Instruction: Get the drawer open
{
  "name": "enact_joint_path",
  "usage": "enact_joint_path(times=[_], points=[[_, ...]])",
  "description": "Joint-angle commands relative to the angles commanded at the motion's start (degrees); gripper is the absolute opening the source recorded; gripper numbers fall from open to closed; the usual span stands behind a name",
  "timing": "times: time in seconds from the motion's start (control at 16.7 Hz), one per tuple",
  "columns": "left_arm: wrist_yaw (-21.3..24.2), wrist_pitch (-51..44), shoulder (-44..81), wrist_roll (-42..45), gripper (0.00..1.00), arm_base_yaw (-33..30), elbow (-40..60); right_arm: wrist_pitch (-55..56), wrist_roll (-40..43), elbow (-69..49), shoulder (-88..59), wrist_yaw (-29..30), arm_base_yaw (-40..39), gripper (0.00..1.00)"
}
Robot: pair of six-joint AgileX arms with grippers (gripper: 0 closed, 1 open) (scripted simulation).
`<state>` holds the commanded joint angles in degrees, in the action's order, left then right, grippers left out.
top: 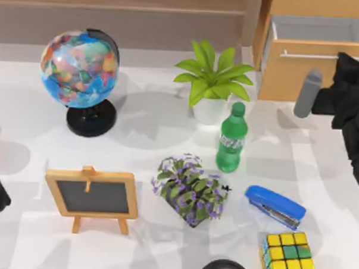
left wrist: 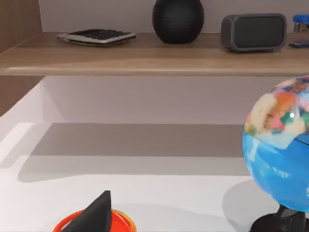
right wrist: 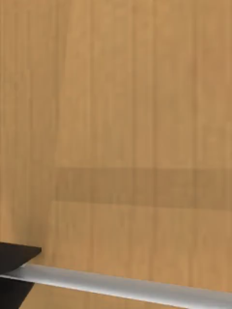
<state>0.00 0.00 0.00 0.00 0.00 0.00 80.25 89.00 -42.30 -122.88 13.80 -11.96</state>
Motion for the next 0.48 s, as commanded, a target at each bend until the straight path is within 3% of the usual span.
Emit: enact_joint_path(times=[0.48], points=[[0.0, 0.0, 0.0, 0.0, 1.00, 0.0, 0.0, 7.7, -0.1, 12.8, 4.7, 2.4, -2.4, 0.00]])
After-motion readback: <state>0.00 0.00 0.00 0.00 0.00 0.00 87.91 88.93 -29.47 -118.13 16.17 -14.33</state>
